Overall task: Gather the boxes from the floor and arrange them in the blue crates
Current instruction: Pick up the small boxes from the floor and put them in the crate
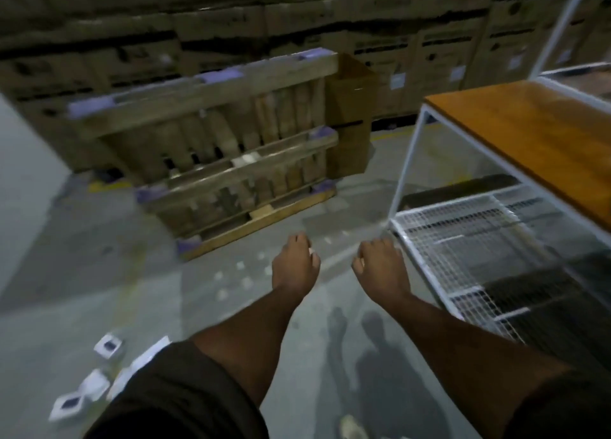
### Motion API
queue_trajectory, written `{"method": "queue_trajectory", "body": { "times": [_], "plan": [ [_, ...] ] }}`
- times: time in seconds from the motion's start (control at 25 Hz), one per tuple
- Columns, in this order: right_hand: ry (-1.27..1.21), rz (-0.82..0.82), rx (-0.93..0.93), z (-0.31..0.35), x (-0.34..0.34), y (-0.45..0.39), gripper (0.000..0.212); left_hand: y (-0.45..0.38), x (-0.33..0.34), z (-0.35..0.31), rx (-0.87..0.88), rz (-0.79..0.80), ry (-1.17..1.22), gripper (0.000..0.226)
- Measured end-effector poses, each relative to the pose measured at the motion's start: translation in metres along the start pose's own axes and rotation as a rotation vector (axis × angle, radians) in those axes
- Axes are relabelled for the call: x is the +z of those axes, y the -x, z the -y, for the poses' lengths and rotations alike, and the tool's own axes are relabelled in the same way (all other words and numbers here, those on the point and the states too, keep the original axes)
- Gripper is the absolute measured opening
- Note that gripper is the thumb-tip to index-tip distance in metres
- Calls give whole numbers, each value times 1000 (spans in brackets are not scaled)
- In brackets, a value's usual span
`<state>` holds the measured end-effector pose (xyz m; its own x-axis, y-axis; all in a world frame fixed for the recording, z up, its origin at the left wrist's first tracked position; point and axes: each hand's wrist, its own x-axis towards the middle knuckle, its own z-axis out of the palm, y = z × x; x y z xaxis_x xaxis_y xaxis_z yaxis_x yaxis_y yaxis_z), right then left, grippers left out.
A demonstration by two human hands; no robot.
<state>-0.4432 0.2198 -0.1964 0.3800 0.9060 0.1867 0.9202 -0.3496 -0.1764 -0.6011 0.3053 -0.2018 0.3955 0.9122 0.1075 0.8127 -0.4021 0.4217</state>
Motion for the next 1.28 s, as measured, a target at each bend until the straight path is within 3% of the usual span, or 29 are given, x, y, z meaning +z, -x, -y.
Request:
{"method": "queue_trajectory", "body": {
  "times": [0.24,0.48,0.84,1.28],
  "plan": [
    [-242,139,-331,93,49,-11,23,60,-33,98,-427,-141,6,37],
    [-338,272,-595,163,74,-7,23,114,-50,132,-708,-254,-39,40],
    [-327,353,-822,227,96,4,29,158,-53,178,-832,-342,-43,56],
    [-208,476,-928,357,152,0,41,195,-50,334,-1008,-305,99,61]
  ]
}}
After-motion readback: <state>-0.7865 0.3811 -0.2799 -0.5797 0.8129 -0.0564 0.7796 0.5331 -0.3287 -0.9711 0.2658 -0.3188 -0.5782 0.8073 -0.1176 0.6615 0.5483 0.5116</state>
